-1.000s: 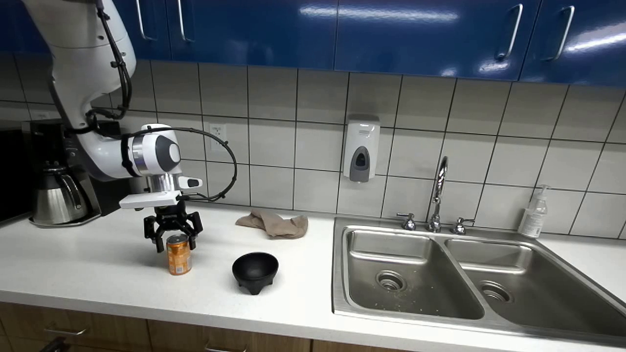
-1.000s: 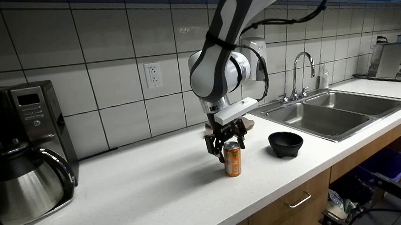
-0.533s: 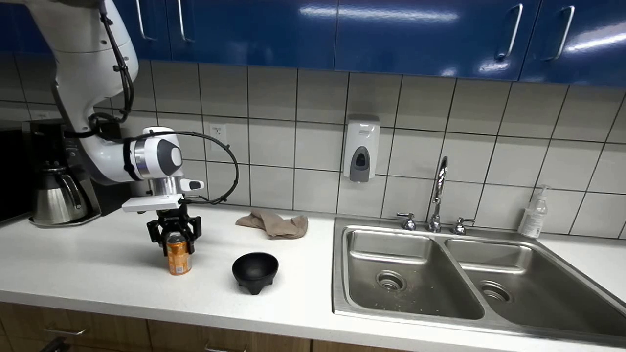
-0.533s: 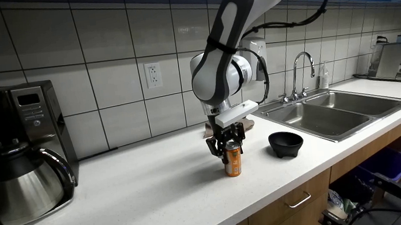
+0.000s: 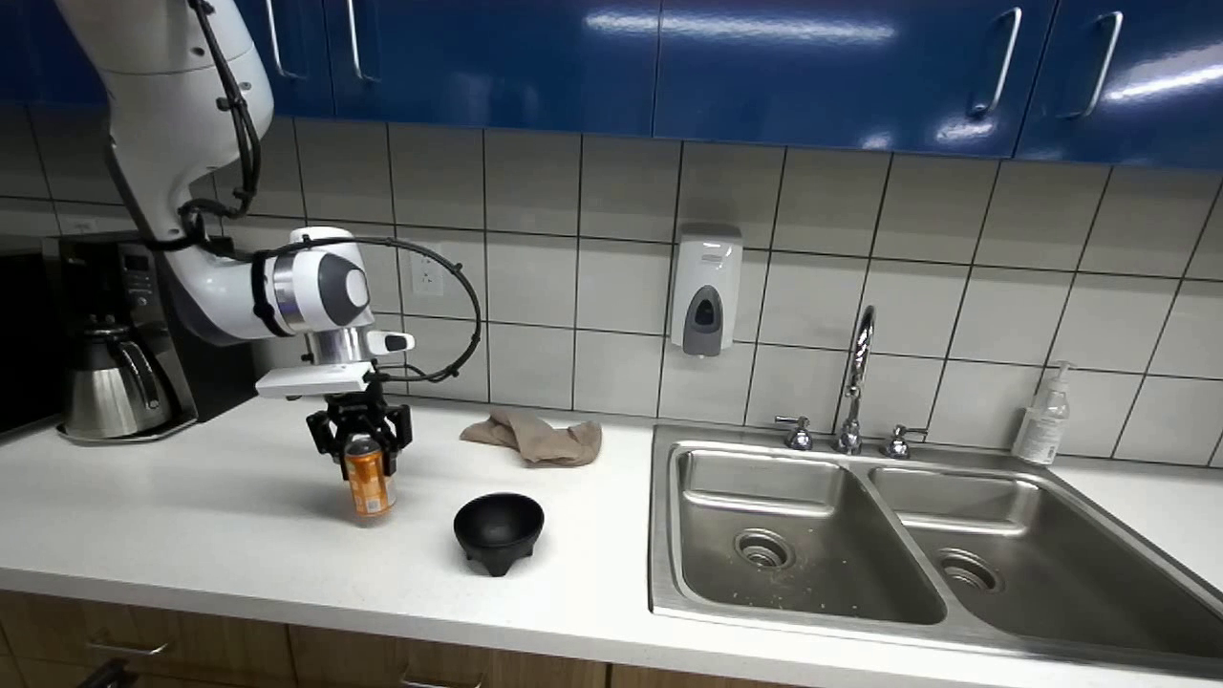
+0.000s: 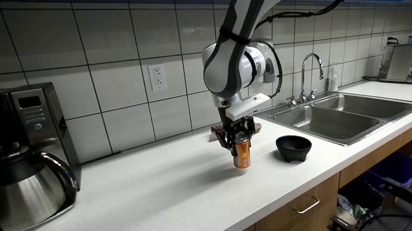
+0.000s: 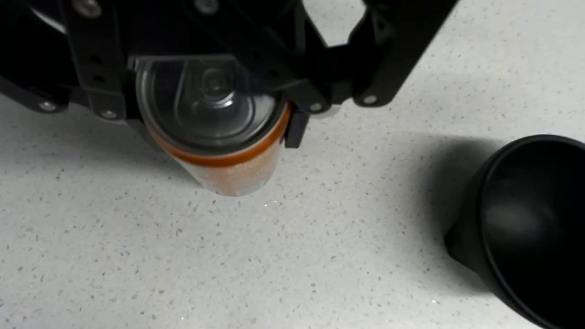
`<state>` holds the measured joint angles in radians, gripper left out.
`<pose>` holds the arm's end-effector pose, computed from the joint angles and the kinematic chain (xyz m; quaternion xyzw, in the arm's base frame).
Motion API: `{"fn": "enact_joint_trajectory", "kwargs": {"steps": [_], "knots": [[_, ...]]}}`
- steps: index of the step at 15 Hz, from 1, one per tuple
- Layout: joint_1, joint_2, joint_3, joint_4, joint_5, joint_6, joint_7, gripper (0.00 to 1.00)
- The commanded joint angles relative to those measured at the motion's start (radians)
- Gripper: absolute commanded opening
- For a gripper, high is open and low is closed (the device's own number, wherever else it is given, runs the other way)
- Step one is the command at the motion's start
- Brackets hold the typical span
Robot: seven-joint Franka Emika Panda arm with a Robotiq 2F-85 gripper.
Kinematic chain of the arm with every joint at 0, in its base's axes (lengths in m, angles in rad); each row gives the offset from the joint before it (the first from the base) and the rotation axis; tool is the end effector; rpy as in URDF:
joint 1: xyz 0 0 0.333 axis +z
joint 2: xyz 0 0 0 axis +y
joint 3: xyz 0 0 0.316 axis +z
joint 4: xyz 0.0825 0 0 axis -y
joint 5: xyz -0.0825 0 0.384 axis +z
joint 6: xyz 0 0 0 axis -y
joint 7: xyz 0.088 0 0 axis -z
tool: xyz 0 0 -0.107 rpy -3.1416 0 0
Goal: Put the orange can in the black bowl.
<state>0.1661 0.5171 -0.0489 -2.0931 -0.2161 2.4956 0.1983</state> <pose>0.5648 0.0672 0.1615 0.9944 0.0519 -0.0455 0.0802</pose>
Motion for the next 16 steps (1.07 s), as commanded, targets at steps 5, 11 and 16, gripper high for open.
{"fn": "enact_joint_trajectory", "kwargs": {"steps": [5,11,16], "knots": [[-0.056,-0.218,-0.077,-0.099,-0.051,-0.068,-0.003,0.39],[-0.135,-0.224,-0.118,-0.083,-0.067,-0.148,-0.019,0.39],[-0.172,-0.187,-0.123,-0.086,-0.076,-0.133,-0.023,0.39]]}}
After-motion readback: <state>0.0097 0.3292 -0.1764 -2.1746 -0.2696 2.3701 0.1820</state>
